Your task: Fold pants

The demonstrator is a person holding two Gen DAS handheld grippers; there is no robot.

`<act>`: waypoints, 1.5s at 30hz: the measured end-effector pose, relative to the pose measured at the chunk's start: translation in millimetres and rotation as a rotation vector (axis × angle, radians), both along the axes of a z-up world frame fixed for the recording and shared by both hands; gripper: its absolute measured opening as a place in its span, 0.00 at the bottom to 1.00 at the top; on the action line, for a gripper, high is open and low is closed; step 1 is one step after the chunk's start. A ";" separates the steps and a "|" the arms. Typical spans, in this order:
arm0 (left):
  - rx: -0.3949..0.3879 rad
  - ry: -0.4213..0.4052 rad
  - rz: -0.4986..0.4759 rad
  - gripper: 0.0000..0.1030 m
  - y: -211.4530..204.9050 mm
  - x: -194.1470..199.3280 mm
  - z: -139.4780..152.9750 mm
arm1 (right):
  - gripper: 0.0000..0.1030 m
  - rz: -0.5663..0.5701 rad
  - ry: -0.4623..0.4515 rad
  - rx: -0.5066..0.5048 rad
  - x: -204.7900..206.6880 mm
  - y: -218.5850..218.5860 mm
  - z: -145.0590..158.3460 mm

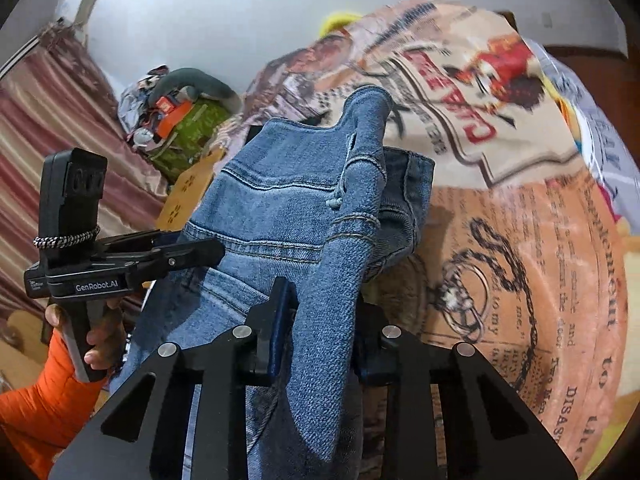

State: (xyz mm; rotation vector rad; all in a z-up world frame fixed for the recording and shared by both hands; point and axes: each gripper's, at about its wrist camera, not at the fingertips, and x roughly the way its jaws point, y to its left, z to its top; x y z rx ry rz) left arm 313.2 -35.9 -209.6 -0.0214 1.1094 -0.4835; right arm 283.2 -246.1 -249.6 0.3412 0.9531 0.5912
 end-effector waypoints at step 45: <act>-0.041 -0.268 0.405 0.44 192.5 177.1 29.7 | 0.18 0.107 -0.240 -0.074 194.4 194.0 35.6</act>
